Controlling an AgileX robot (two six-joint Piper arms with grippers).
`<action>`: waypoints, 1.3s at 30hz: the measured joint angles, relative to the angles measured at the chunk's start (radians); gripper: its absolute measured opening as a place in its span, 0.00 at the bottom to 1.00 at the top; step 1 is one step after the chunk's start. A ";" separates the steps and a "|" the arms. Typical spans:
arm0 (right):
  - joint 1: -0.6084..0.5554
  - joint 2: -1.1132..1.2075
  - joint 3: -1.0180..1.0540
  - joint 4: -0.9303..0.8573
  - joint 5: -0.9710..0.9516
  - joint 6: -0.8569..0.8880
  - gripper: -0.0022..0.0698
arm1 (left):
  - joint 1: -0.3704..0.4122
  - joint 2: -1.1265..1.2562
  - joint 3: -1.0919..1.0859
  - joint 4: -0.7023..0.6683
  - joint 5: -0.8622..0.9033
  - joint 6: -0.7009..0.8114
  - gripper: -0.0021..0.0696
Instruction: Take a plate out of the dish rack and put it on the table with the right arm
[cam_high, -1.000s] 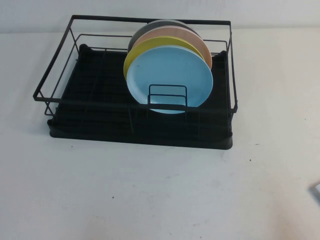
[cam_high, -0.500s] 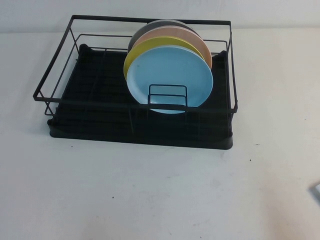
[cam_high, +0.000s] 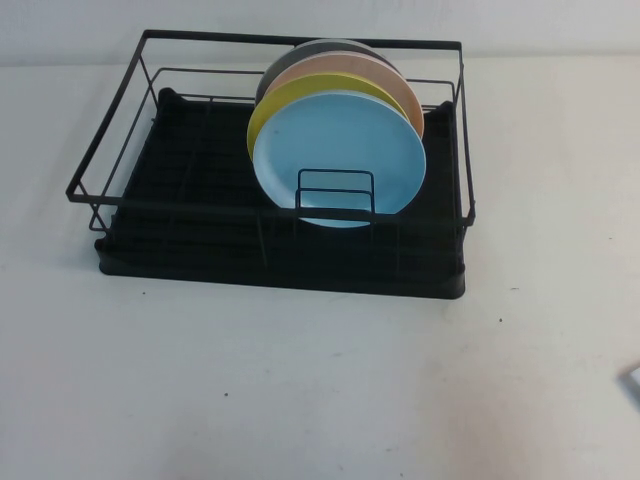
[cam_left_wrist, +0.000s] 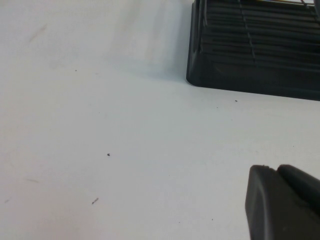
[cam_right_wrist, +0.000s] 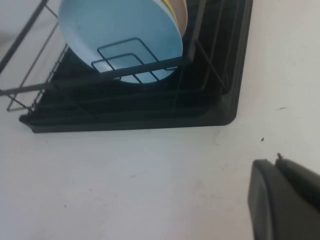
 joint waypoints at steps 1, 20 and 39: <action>0.000 0.060 -0.039 -0.003 0.015 -0.030 0.00 | 0.000 0.000 0.000 0.000 0.000 0.000 0.02; 0.421 0.884 -0.688 -0.144 -0.122 -0.391 0.09 | 0.000 0.000 0.000 0.000 0.000 0.000 0.02; 0.469 1.301 -1.168 -0.221 -0.127 -0.905 0.44 | 0.000 0.000 0.000 0.000 0.000 0.000 0.02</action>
